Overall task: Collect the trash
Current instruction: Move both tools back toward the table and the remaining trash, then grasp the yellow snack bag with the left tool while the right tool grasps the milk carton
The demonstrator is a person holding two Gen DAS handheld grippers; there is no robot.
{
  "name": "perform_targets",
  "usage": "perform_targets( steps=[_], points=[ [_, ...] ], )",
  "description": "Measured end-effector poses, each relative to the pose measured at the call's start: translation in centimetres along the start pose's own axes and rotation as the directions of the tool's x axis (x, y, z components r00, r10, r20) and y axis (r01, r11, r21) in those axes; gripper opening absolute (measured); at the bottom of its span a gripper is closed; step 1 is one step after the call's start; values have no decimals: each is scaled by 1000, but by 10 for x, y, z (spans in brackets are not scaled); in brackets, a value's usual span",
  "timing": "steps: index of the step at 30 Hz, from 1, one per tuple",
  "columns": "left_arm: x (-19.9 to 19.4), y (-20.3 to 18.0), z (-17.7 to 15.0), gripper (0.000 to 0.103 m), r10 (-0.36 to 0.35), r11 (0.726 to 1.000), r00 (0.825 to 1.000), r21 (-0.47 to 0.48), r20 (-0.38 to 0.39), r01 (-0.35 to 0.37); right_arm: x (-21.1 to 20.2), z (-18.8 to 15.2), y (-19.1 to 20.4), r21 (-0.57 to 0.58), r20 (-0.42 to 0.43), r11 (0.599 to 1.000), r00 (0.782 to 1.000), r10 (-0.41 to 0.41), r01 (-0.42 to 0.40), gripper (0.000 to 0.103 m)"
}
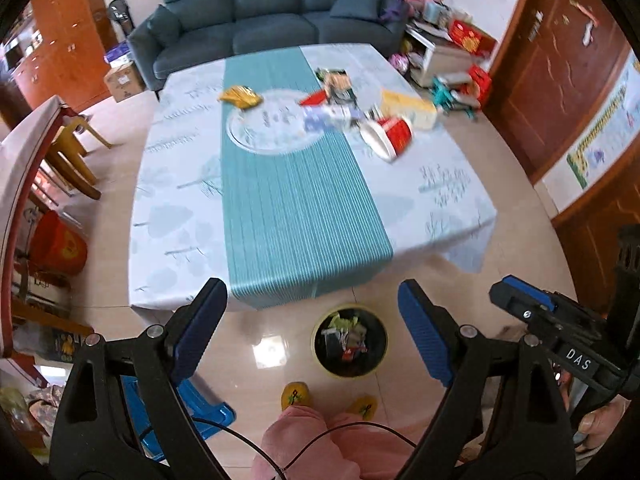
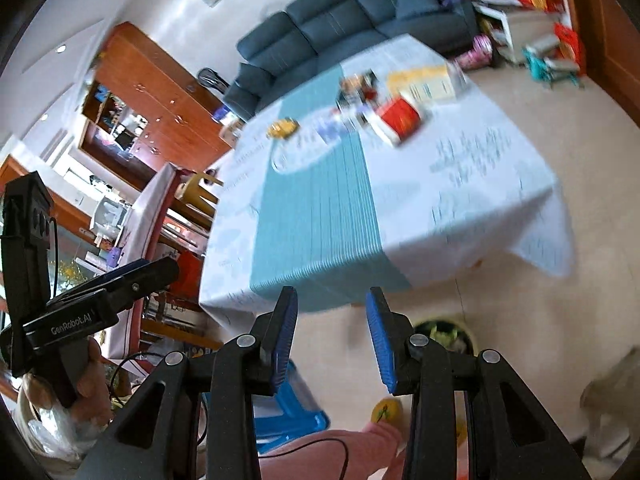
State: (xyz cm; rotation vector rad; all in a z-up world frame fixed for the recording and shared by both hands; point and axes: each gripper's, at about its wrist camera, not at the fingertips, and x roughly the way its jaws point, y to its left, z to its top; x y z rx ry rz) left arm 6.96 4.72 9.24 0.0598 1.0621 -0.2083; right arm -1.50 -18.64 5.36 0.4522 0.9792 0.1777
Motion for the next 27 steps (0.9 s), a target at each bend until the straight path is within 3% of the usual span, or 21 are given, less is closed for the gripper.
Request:
perform_targets(
  steps=[7, 9, 14, 16, 20, 27],
  points=[
    [-19, 31, 50, 85, -6, 998, 999, -64, 46, 9, -2, 59, 22, -79, 54, 997, 999, 9, -4, 39],
    [-16, 43, 70, 85, 1, 997, 998, -72, 61, 3, 7, 79, 27, -80, 66, 997, 998, 5, 0, 45],
    [9, 75, 121, 85, -5, 996, 998, -87, 63, 11, 42, 141, 27, -78, 92, 996, 995, -30, 37, 46],
    [33, 94, 150, 85, -39, 994, 998, -104, 44, 44, 62, 170, 26, -69, 97, 995, 993, -60, 67, 48],
    [93, 130, 205, 85, -99, 985, 995, -146, -15, 96, 111, 224, 26, -42, 87, 993, 990, -111, 115, 65],
    [217, 182, 281, 85, -177, 962, 975, -235, -136, 141, 227, 312, 21, 13, 10, 980, 980, -197, 197, 67]
  ],
)
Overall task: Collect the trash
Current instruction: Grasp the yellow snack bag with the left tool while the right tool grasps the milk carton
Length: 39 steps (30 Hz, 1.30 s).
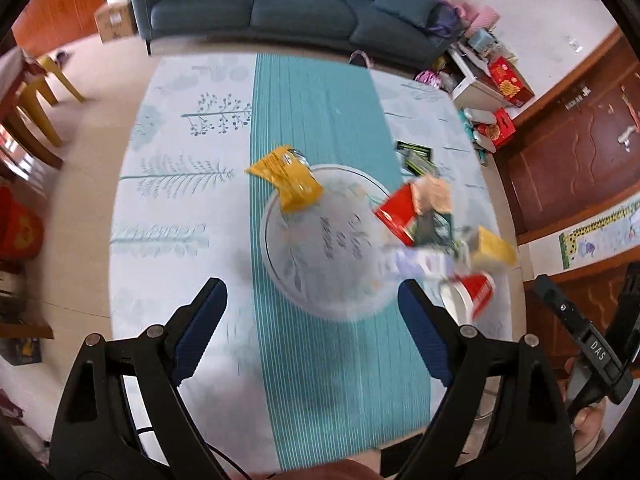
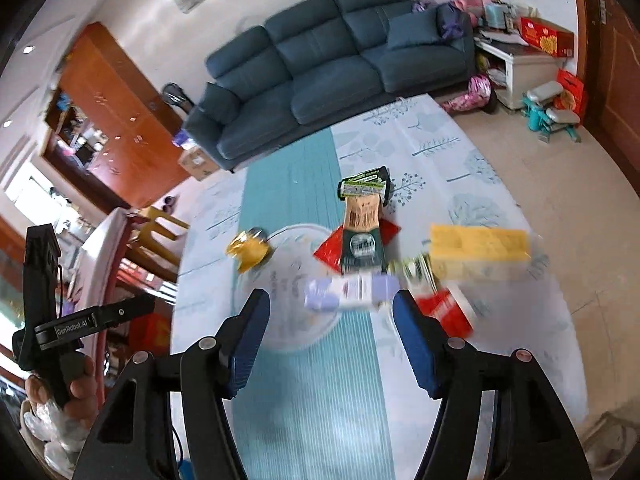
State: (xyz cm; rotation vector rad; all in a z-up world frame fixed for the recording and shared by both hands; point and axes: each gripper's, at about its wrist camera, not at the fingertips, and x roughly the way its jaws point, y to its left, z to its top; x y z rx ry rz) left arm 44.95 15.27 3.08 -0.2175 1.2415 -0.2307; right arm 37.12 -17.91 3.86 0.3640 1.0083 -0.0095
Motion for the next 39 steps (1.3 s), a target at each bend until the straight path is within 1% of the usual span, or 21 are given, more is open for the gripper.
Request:
perform_targets(
  steps=[3, 7, 8, 10, 13, 16, 20, 22, 23, 24, 25, 26, 27, 28, 30, 35, 39],
  points=[
    [44, 17, 31, 85, -7, 1000, 999, -24, -46, 6, 57, 28, -1, 19, -50, 999, 998, -49, 50, 70],
    [97, 34, 58, 83, -21, 998, 995, -68, -100, 15, 118, 42, -6, 29, -106, 995, 990, -95, 98, 72],
    [109, 39, 65, 82, -24, 997, 993, -80, -113, 15, 133, 46, -7, 33, -121, 993, 987, -106, 110, 74],
    [126, 45, 69, 79, -30, 995, 991, -97, -132, 17, 155, 51, -10, 30, -136, 990, 982, -129, 134, 77],
    [149, 50, 78, 75, -51, 992, 986, -123, -161, 32, 183, 56, -15, 26, -159, 985, 973, -164, 170, 77],
    [168, 53, 85, 75, -70, 988, 982, -147, -177, 44, 200, 56, -21, 30, -178, 981, 966, -185, 193, 77],
    [182, 48, 89, 70, -77, 986, 980, -159, -186, 47, 213, 55, -24, 32, -198, 978, 961, -195, 206, 76],
    [193, 46, 92, 63, -83, 984, 977, -170, -195, 50, 217, 53, -24, 27, -204, 977, 958, -203, 213, 63],
    [195, 47, 93, 60, -83, 984, 977, -174, -197, 49, 218, 52, -23, 19, -208, 976, 955, -210, 218, 51],
    [199, 46, 93, 55, -85, 983, 976, -178, -199, 49, 219, 51, -23, 10, -207, 975, 954, -215, 222, 50],
    [201, 42, 94, 55, -77, 984, 978, -175, -193, 43, 219, 51, -22, 1, -200, 975, 955, -219, 224, 50],
    [199, 41, 94, 47, -77, 984, 980, -170, -181, 46, 218, 51, -20, -12, -190, 974, 955, -226, 228, 49],
    [200, 36, 95, 35, -80, 986, 980, -156, -182, 51, 218, 51, -18, -24, -180, 973, 956, -231, 230, 49],
    [200, 36, 94, 19, -78, 987, 979, -154, -186, 50, 216, 51, -16, -34, -171, 972, 957, -233, 231, 49],
    [204, 33, 92, 11, -76, 988, 977, -146, -198, 47, 211, 51, -12, -54, -145, 972, 961, -234, 228, 49],
    [190, 23, 85, 9, -44, 996, 988, -81, -151, 32, 191, 52, -6, -52, -88, 979, 975, -203, 199, 48],
    [158, 9, 74, 8, -46, 999, 993, -11, -108, 45, 168, 49, -1, -33, -44, 987, 986, -159, 157, 48]
  ],
)
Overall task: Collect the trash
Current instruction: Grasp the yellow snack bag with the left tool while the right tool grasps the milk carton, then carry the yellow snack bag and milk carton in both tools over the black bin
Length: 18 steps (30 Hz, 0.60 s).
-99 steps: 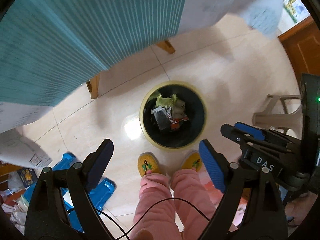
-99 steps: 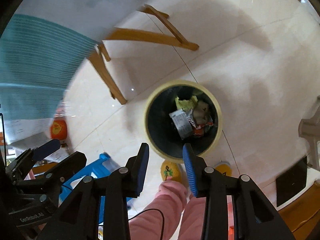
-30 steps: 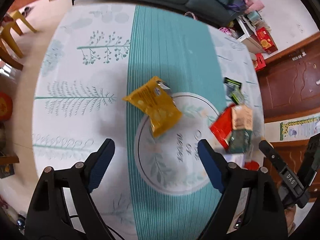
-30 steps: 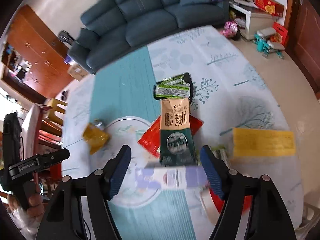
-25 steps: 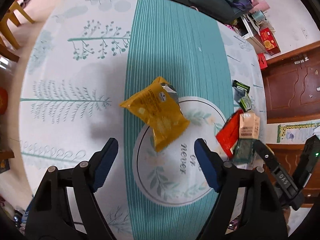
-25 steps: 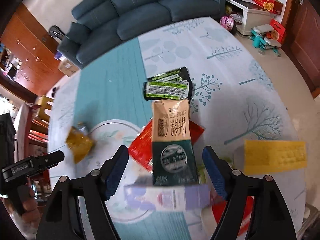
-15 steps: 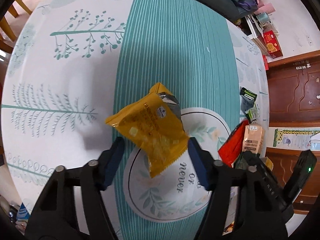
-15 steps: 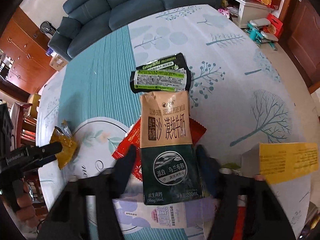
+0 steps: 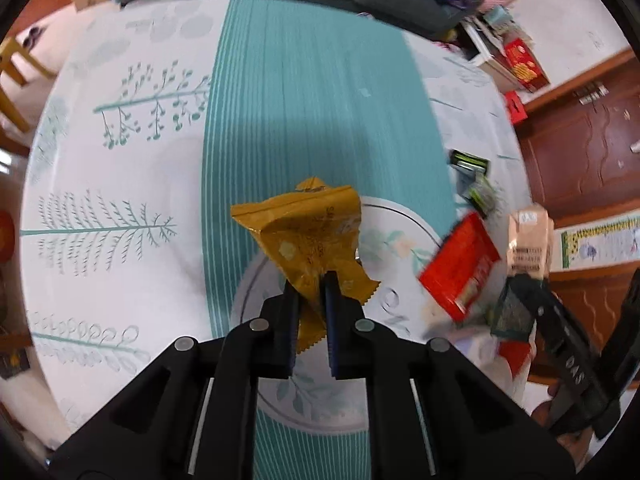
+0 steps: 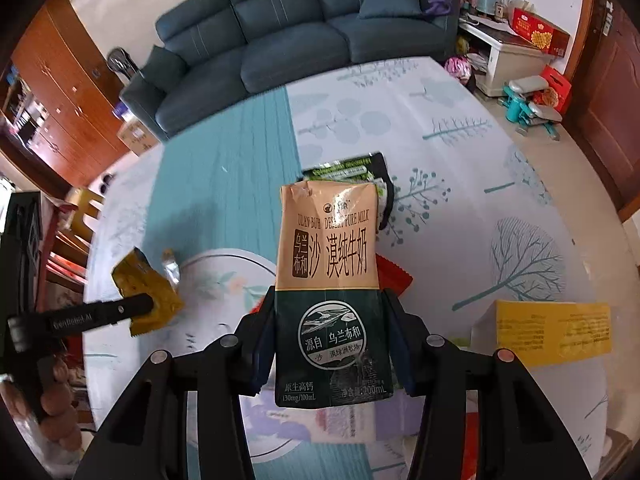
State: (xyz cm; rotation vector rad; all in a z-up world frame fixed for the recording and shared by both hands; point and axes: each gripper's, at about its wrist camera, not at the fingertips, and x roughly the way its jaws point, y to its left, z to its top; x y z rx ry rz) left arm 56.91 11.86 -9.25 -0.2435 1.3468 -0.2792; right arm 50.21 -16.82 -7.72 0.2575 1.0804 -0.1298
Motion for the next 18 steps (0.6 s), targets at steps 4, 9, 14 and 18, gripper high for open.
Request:
perform_targets(
  steps=[4, 9, 14, 18],
  points=[
    [-31, -15, -20, 8, -25, 999, 999, 48, 24, 24, -35, -7, 0, 24, 55, 998, 997, 57, -58, 48],
    [-69, -36, -55, 8, -50, 993, 998, 106, 36, 45, -81, -28, 2, 41, 99, 991, 987, 126, -131, 48],
    [-102, -50, -98, 8, -60, 985, 997, 163, 40, 53, -135, -71, 2, 34, 121, 981, 975, 184, -189, 48],
    [-125, -66, -142, 8, -54, 979, 998, 197, 39, 45, -183, -115, -10, 20, 140, 976, 967, 214, -219, 48]
  ],
)
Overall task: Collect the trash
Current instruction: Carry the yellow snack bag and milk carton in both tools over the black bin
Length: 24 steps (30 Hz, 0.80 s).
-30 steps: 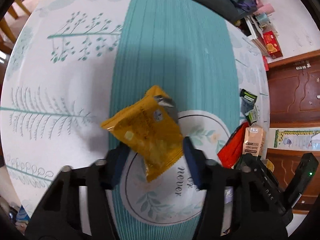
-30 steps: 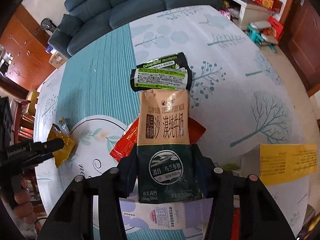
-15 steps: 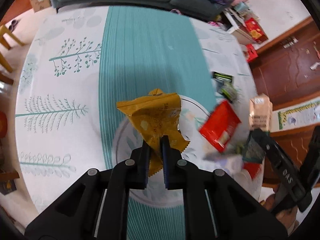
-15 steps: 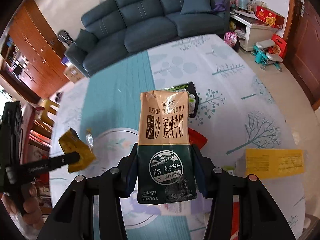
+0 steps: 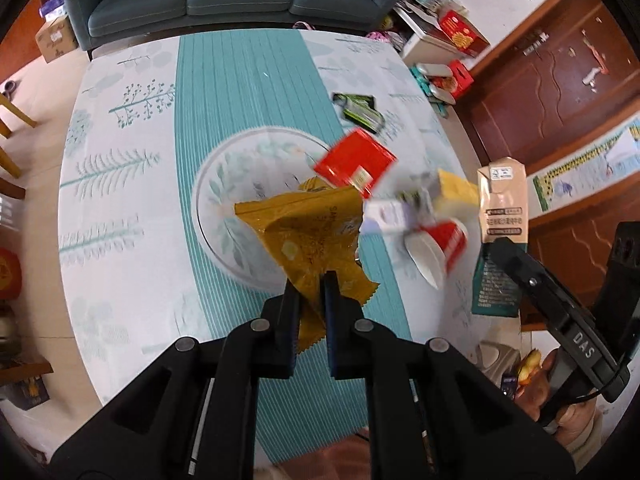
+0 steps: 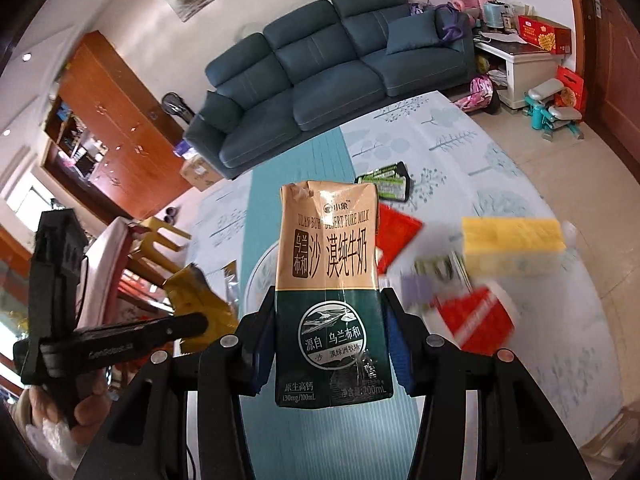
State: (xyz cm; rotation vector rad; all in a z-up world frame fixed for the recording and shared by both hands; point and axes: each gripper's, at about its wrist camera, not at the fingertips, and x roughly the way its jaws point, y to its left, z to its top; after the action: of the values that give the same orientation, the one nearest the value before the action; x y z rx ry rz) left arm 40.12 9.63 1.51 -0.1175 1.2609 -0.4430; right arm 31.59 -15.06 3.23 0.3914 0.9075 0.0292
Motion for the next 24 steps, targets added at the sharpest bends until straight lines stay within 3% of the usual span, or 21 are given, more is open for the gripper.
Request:
perform_targets(
  steps=[10, 18, 24],
  points=[
    [-34, -80, -103, 8, 19, 999, 998, 30, 51, -21, -124, -93, -60, -1, 44, 1000, 999, 26, -26, 48],
    [-39, -162, -206, 8, 43, 998, 997, 40, 60, -46, -202, -181, -130, -8, 6, 999, 999, 43, -43, 48],
    [-35, -199, -271, 8, 86, 995, 996, 52, 25, -87, -236, -239, -169, -14, -37, 998, 998, 59, -60, 48]
  ],
)
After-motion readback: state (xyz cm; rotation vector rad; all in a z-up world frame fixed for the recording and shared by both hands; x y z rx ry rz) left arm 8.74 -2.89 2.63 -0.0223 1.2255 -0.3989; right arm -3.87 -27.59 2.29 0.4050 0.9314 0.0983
